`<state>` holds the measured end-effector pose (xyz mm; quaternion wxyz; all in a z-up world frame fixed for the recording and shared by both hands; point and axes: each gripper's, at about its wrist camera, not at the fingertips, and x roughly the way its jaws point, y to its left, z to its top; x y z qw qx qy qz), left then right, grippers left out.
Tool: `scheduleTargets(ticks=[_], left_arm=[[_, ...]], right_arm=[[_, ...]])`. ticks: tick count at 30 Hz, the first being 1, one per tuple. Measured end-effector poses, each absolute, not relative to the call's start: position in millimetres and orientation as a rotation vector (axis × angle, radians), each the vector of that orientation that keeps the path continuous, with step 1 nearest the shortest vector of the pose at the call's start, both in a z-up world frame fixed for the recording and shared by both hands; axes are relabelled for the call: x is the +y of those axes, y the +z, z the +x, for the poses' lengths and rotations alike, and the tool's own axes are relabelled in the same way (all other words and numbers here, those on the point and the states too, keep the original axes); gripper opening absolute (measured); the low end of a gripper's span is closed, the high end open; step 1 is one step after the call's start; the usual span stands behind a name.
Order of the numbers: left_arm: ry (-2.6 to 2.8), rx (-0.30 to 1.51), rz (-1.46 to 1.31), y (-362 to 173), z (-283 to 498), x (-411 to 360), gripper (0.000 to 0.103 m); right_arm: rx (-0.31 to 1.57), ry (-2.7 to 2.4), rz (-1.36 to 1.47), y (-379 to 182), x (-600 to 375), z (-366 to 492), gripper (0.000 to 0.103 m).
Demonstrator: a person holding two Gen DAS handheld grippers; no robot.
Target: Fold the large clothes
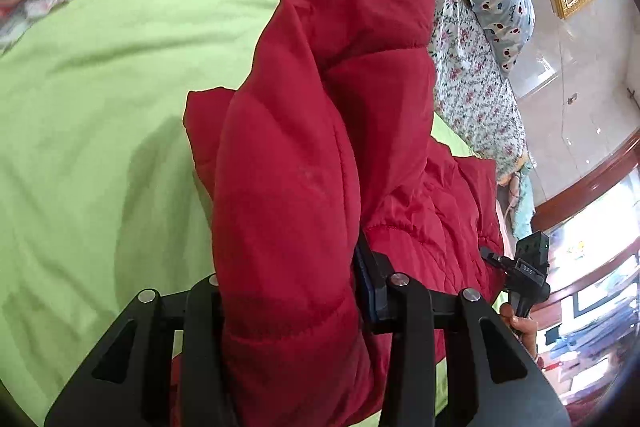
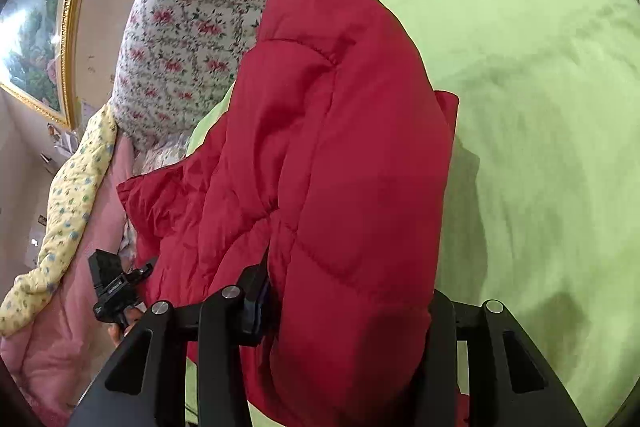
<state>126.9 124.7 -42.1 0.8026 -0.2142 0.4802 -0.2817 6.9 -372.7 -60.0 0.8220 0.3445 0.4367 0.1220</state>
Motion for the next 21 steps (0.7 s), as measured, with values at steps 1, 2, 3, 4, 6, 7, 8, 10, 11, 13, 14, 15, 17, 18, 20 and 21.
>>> scheduleTargets(ticks=[1, 2, 3, 4, 6, 7, 8, 10, 11, 13, 14, 15, 17, 18, 20, 21], left_arm=[[-0.609, 1.035, -0.463, -44, 124, 127, 0.037], [-0.612, 1.039, -0.464, -46, 122, 130, 0.037], [-0.609, 1.043, -0.46, -49, 119, 132, 0.037], [-0.604, 1.045, -0.454, -50, 118, 132, 0.038], [-0.58, 1.046, -0.431, -51, 118, 129, 0.041], [-0.555, 1.043, -0.406, -51, 119, 126, 0.043], [-0.532, 1.039, -0.384, -50, 120, 122, 0.045], [-0.478, 1.025, -0.353, -47, 119, 117, 0.057], [-0.441, 1.018, -0.334, -46, 118, 114, 0.059], [-0.408, 0.999, -0.322, -44, 116, 111, 0.062], [-0.401, 0.995, -0.318, -44, 114, 110, 0.063], [-0.382, 0.989, -0.303, -43, 112, 109, 0.066], [-0.355, 0.98, -0.284, -43, 110, 109, 0.071], [-0.336, 0.98, -0.272, -42, 110, 108, 0.078], [-0.281, 0.97, -0.237, -38, 108, 109, 0.087], [-0.273, 0.956, -0.23, -37, 105, 111, 0.087]], right_arm=[[0.93, 0.262, 0.739, -60, -372, 1, 0.044], [0.93, 0.264, 0.747, -61, -371, -3, 0.044], [0.929, 0.264, 0.754, -62, -371, -5, 0.045], [0.927, 0.264, 0.757, -62, -371, -7, 0.045], [0.93, 0.254, 0.746, -65, -371, -8, 0.049], [0.933, 0.242, 0.739, -65, -370, -7, 0.05], [0.938, 0.229, 0.728, -66, -370, -5, 0.054], [0.942, 0.202, 0.706, -66, -369, -1, 0.06], [0.945, 0.191, 0.696, -66, -368, 1, 0.063], [0.949, 0.168, 0.677, -66, -368, 1, 0.068], [0.95, 0.16, 0.674, -66, -368, 1, 0.071], [0.949, 0.154, 0.671, -65, -368, 1, 0.072], [0.947, 0.138, 0.663, -65, -370, -2, 0.077], [0.946, 0.124, 0.658, -64, -370, -3, 0.083], [0.945, 0.092, 0.643, -62, -374, -5, 0.091], [0.947, 0.077, 0.636, -60, -375, -5, 0.095]])
